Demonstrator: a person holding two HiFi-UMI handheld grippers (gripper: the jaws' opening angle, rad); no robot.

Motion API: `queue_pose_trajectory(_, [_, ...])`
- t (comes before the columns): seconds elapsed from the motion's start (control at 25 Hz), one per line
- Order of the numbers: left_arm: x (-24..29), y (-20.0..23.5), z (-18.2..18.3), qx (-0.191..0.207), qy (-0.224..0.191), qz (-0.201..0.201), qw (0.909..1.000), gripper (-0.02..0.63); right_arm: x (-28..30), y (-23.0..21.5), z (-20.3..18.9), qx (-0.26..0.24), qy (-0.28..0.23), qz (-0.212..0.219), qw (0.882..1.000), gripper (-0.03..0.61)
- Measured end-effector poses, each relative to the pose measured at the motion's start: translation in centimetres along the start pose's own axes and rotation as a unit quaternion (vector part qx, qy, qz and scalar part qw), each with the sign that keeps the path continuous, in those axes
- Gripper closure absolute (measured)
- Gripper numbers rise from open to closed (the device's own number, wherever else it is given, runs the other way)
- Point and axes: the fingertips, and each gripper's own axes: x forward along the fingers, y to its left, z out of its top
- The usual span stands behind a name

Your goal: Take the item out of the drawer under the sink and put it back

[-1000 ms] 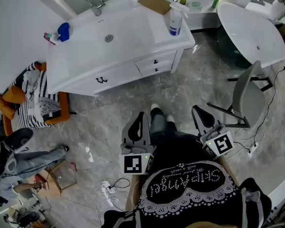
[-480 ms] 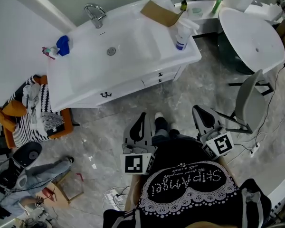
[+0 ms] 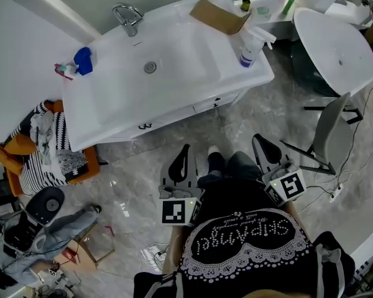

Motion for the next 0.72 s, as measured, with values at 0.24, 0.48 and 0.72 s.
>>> queue_pose_trajectory(0.24, [0.6, 0.9, -0.4, -0.005, 0.012, 0.004, 0.9999, 0.611, 1.3, -0.4, -0.2, 0.004, 0.011, -0.001, 1.0, 0.56])
queue_pose_trajectory(0.48, [1.9, 1.9, 0.5, -0.029, 0.013, 0.019, 0.9993, 0.611, 3.1, -0.7, 0.3, 0.007, 0.025, 0.009, 1.0, 0.56])
queue_pose_trajectory(0.72, [3.4, 1.5, 1.1, -0.041, 0.004, 0.043, 0.9982, 0.611, 4.3, -2.4, 0.8, 0.001, 0.028, 0.032, 0.999, 0.56])
